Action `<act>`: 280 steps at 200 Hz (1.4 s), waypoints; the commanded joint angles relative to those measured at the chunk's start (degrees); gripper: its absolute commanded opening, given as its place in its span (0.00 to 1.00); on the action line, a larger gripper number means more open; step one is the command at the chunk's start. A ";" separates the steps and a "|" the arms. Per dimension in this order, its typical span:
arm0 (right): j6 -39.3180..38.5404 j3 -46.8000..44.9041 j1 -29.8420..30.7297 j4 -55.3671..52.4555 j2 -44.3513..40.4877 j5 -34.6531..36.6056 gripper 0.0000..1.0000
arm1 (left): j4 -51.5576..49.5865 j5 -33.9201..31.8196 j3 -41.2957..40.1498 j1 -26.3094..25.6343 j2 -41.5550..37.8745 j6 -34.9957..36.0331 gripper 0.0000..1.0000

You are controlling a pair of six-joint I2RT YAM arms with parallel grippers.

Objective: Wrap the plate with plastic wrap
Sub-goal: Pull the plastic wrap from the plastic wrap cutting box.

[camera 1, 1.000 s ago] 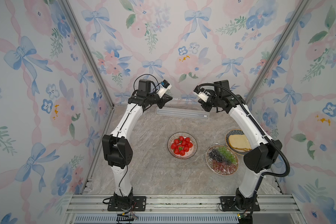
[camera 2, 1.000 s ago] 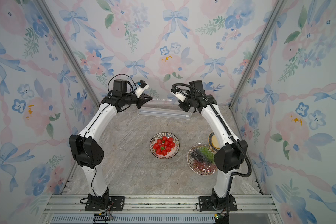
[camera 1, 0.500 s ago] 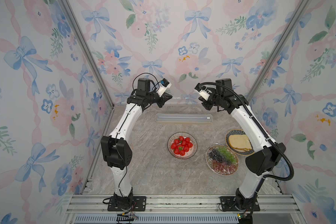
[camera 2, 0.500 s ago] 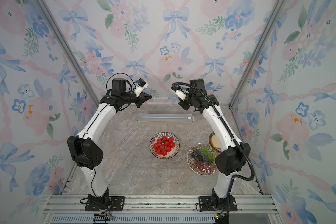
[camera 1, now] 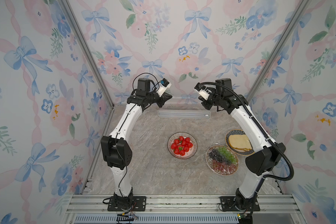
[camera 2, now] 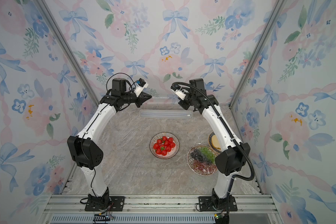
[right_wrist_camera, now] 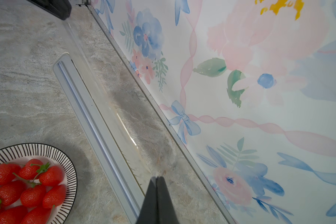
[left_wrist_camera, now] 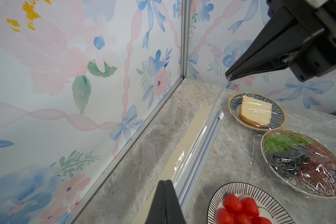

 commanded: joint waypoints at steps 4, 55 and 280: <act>1.03 0.14 0.55 3.32 -2.88 0.59 0.00 | 1.68 0.33 1.19 -0.24 -3.21 -0.54 0.00; 1.27 -0.22 0.51 3.89 -2.76 0.60 0.00 | 1.68 0.12 1.10 -0.28 -3.04 -0.45 0.00; 1.37 0.62 1.23 5.67 -4.17 1.60 0.00 | 1.81 0.26 2.83 -0.36 -4.11 -0.45 0.00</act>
